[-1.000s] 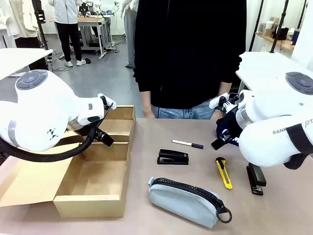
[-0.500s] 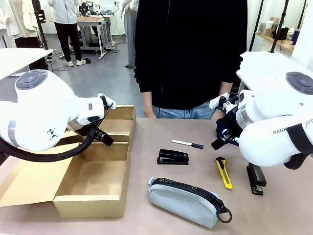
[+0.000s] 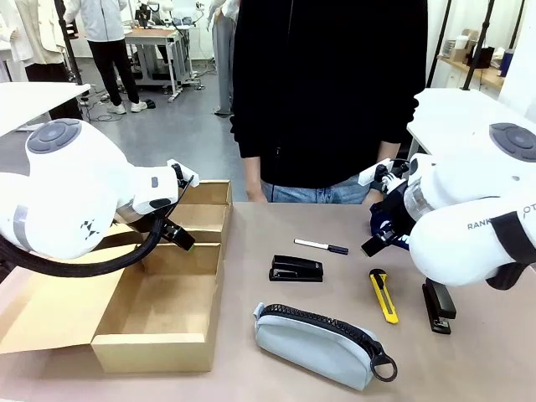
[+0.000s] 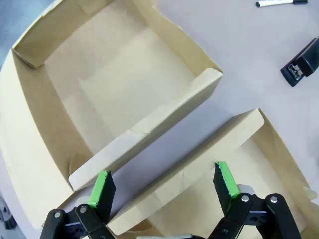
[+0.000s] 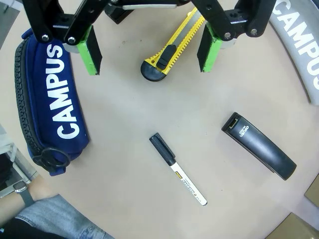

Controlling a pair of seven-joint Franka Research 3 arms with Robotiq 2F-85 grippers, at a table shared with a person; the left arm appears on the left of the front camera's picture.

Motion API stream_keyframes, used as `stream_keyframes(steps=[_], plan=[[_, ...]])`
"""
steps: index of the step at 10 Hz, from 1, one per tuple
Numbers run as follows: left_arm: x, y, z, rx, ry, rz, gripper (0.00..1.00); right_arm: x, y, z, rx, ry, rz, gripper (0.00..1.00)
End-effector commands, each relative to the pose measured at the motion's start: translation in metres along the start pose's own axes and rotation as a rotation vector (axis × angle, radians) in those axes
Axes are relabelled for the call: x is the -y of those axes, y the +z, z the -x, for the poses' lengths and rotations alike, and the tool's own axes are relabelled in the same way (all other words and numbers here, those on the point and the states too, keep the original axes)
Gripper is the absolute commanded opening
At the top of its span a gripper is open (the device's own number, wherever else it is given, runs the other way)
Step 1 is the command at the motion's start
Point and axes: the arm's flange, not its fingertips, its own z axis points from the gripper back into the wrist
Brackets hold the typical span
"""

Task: Place items inside the box.
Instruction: Pick up a Pencil pouch or Stapler and place it inside the Mailer Box closest to the robot.

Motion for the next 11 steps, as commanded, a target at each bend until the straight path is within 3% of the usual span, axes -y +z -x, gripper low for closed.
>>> stream_keyframes(steps=[1,11], plan=[[0.0,0.0,0.0,0.0,0.0,0.0,1.0,0.0001,0.0001,0.0,0.0,-0.001,0.0,1.0],[0.0,0.0,0.0,0.0,0.0,0.0,1.0,0.0001,0.0001,0.0,0.0,-0.001,0.0,1.0]])
